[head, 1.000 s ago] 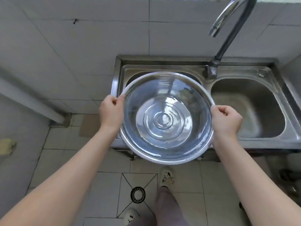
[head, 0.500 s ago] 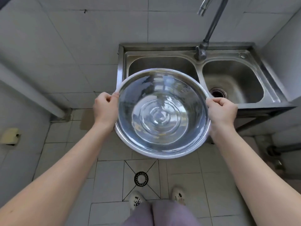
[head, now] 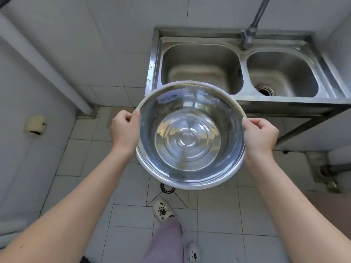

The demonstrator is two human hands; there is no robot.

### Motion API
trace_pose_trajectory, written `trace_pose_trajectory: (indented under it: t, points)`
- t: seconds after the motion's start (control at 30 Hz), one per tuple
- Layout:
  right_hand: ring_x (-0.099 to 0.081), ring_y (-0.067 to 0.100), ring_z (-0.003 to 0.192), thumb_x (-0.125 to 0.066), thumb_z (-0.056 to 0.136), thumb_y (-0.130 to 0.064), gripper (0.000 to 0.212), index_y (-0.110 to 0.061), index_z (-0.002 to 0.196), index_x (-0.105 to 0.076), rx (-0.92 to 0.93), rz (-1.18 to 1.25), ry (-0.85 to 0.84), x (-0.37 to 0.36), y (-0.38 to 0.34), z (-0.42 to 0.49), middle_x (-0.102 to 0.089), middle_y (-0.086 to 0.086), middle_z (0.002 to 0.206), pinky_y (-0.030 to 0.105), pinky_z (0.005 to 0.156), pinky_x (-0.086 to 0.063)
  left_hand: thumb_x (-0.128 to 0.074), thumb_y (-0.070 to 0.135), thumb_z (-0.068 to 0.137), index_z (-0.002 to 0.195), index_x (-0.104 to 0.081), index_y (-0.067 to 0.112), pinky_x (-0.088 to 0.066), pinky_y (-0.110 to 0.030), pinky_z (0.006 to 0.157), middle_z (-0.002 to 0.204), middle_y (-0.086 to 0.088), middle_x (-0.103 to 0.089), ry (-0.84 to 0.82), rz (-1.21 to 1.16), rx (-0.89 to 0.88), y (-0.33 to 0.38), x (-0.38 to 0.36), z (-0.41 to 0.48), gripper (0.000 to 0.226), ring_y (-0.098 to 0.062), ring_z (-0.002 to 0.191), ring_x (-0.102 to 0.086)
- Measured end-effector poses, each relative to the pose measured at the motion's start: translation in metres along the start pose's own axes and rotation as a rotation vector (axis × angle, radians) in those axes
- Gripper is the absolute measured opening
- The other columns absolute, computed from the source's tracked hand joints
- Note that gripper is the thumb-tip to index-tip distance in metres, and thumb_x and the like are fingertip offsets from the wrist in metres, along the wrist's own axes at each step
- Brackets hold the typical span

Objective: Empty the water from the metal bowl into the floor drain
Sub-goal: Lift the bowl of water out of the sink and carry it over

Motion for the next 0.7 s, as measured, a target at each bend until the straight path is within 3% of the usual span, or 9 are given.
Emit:
trace_pose_trajectory:
  t: [0.23,0.43,0.57,0.7]
  points:
    - [-0.058,0.014,0.068,-0.061,0.080,-0.013,0.008,-0.011,0.077,-0.069,-0.001,-0.004,-0.061,0.040,0.040,-0.040,-0.065,0.001,0.070,0.037,0.073,-0.055,-0.052,0.034,0.089,0.058,-0.038,0.016,-0.034,-0.032,0.060,0.054,0.001,-0.040,0.028,-0.003,0.030,-0.037,0.019,-0.070,0.039,-0.022,0.061,-0.039]
    - [-0.060,0.015,0.073,-0.065,0.084,-0.022,0.009,-0.017,0.078,-0.068,0.012,-0.054,-0.097,0.061,0.088,-0.074,-0.066,0.002,0.075,0.043,0.082,-0.055,-0.051,0.037,0.090,0.062,-0.042,0.012,-0.035,-0.034,0.060,0.056,0.000,-0.044,0.041,0.061,0.052,-0.081,0.031,-0.121,0.039,-0.024,0.061,-0.042]
    - [-0.055,0.017,0.070,-0.064,0.087,-0.033,0.025,-0.008,0.087,-0.067,0.013,-0.126,-0.094,0.065,0.128,-0.091,-0.063,0.009,0.078,0.044,0.078,-0.053,-0.049,0.039,0.092,0.064,-0.044,0.010,-0.034,-0.033,0.054,0.055,0.001,-0.044,0.034,0.099,0.053,-0.115,0.034,-0.145,0.040,-0.020,0.057,-0.041]
    - [-0.048,0.014,0.061,-0.059,0.091,-0.034,0.023,-0.011,0.087,-0.060,0.032,-0.205,-0.076,0.061,0.177,-0.104,-0.054,0.001,0.068,0.036,0.066,-0.044,-0.046,0.042,0.092,0.062,-0.038,0.015,-0.032,-0.031,0.051,0.055,0.004,-0.040,0.009,0.136,0.042,-0.158,0.028,-0.153,0.041,-0.014,0.053,-0.037]
Point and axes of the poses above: each hand's wrist, its own z-axis towards the middle knuckle, its own x-axis out of the back of the hand, y = z × x, the point moved 2 cm from there along z, towards the middle knuckle
